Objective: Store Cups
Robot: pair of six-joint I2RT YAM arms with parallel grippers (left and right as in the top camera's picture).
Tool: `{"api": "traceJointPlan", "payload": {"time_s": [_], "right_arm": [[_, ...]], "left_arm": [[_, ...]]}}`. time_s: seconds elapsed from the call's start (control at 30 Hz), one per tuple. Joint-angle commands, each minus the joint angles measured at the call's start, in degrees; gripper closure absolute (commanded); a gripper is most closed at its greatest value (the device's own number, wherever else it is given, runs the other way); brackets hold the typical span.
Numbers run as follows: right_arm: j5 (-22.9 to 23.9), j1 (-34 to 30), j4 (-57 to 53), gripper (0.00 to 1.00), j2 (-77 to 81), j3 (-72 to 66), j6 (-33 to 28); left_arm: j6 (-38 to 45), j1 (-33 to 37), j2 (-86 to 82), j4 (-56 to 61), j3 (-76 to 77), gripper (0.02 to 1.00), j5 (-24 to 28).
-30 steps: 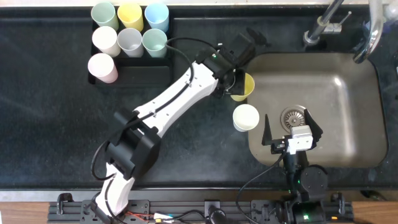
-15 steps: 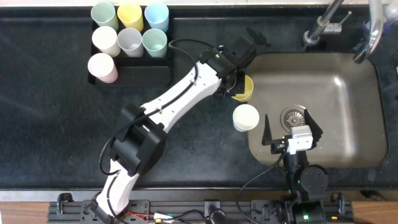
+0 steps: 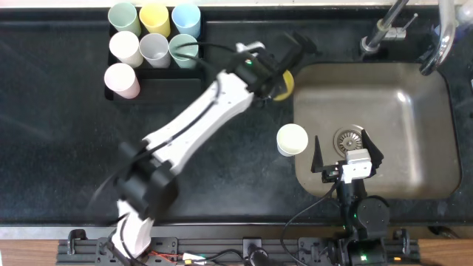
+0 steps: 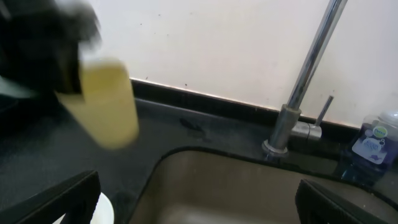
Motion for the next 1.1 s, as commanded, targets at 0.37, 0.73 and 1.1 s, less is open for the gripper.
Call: {"api": "traceJointPlan", "payload": {"time_s": [0.37,0.73,1.1], "right_arm": [[-0.4,0.3,0.3,0.007,-0.6,-0.8,0.0],[-0.4,0.3,0.3,0.005,-0.6,-0.8,0.0],[-0.4,0.3,0.3,0.005,-0.6,-0.8,0.0]], "left_arm": [[-30.6,19.1,-14.8,-18.9,0.1,0.982,-11.5],[-38.8,26.5,-14.8,-13.7,-11.5,0.982,-5.6],[-39.8,30.4,-13.1,-11.4,-16.6,0.982,-3.1]]}}
